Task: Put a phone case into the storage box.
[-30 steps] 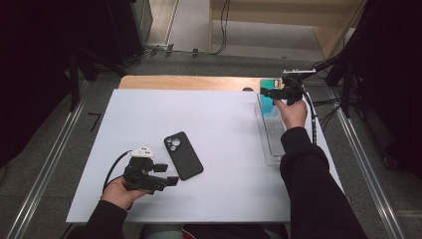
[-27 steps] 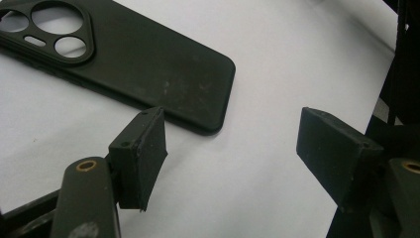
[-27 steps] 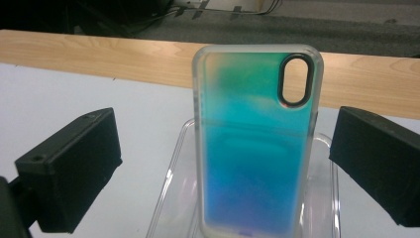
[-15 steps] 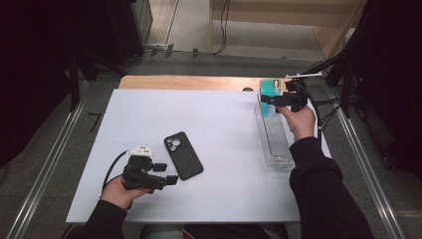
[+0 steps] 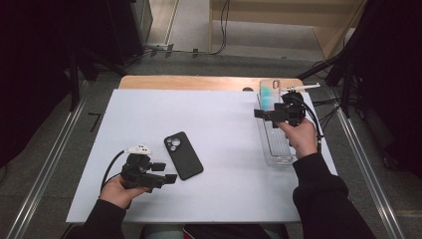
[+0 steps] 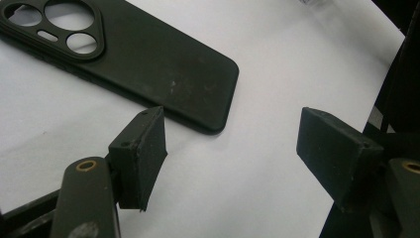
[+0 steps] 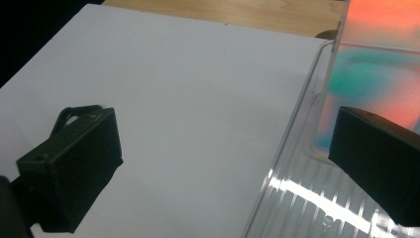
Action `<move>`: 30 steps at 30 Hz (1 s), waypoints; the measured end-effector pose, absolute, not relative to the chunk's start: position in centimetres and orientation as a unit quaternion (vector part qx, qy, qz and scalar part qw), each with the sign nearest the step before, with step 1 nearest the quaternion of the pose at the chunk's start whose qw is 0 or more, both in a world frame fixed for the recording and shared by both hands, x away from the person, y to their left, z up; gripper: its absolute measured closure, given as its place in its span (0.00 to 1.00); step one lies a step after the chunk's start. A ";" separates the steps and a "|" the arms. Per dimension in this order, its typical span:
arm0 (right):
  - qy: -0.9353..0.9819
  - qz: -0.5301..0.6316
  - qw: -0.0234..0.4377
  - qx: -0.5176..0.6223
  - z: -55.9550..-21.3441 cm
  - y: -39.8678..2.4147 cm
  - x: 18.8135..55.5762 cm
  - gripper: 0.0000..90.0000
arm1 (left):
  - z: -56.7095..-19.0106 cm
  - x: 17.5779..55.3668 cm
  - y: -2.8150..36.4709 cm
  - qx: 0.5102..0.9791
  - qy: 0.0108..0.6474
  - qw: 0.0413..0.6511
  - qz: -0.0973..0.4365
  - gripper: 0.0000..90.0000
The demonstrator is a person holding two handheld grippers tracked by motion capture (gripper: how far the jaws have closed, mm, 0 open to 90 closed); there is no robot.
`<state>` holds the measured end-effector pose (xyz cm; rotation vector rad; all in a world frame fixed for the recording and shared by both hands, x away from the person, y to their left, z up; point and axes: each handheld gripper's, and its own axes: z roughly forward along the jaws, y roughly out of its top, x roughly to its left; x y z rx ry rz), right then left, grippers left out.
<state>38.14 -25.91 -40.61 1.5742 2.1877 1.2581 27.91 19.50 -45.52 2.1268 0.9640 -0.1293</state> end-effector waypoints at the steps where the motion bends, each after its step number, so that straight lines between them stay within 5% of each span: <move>1: 0.735 0.422 0.082 0.525 -40.6 -25.8 37.9 0.00 | -45.5 27.9 19.5 0.837 0.379 0.391 -0.051 0.31; 30: 0.796 0.438 0.034 0.418 -41.8 -23.2 29.9 0.07 | -45.1 28.0 20.0 0.832 0.381 0.398 -0.060 0.31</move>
